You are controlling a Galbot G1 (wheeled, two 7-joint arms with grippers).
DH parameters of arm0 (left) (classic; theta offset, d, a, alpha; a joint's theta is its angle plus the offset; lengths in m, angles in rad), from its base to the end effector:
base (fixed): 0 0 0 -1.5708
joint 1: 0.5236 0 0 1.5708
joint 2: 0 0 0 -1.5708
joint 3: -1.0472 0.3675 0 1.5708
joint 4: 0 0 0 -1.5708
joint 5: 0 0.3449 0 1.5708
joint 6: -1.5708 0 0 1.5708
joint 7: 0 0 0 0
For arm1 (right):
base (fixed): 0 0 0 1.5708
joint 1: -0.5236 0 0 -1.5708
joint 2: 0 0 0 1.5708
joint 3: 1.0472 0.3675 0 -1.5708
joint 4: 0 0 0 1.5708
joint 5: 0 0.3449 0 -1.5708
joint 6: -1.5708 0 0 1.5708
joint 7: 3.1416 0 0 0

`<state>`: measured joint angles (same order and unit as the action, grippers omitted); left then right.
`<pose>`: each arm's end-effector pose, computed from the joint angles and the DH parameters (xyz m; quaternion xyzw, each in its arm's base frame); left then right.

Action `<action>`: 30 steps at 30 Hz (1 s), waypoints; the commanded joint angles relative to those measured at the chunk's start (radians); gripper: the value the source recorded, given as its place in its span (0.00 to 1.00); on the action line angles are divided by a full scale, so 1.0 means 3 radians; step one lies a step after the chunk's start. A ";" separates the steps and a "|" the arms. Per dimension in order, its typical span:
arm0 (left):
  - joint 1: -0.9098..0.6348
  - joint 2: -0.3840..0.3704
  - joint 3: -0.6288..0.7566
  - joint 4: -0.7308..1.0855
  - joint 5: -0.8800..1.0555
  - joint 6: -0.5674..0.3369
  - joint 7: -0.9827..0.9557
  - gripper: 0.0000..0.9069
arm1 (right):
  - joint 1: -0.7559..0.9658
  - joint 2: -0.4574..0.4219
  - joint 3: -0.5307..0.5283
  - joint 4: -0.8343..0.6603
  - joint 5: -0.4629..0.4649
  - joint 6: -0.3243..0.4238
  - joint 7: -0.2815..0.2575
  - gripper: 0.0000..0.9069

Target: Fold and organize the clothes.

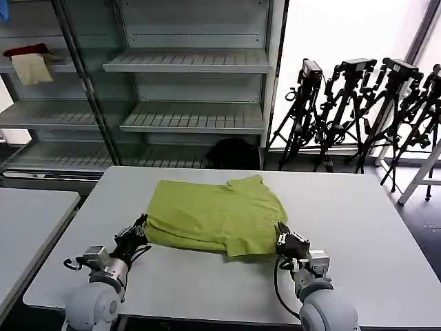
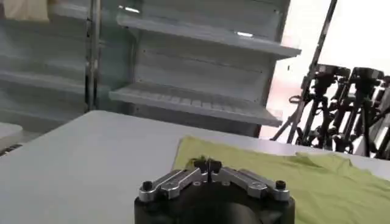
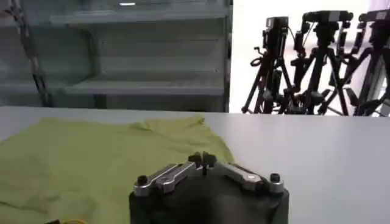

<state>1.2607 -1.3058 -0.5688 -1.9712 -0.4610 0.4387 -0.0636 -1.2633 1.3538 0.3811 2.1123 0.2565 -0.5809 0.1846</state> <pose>0.2632 0.0749 -0.2834 -0.0285 -0.9876 0.0811 0.1316 0.2441 0.0001 -0.2525 0.0431 -0.9879 -0.0002 0.1492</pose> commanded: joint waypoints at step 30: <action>-0.0405 -0.0014 0.0038 0.0470 0.0117 -0.0129 -0.0057 1.00 | 0.0230 0.0101 0.0147 -0.0592 -0.0067 0.0204 0.0013 1.00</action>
<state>1.1452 -1.3135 -0.5476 -1.8239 -0.4188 0.4138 -0.0761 -1.1995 1.3796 0.4078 1.9538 0.2339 -0.5480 0.1844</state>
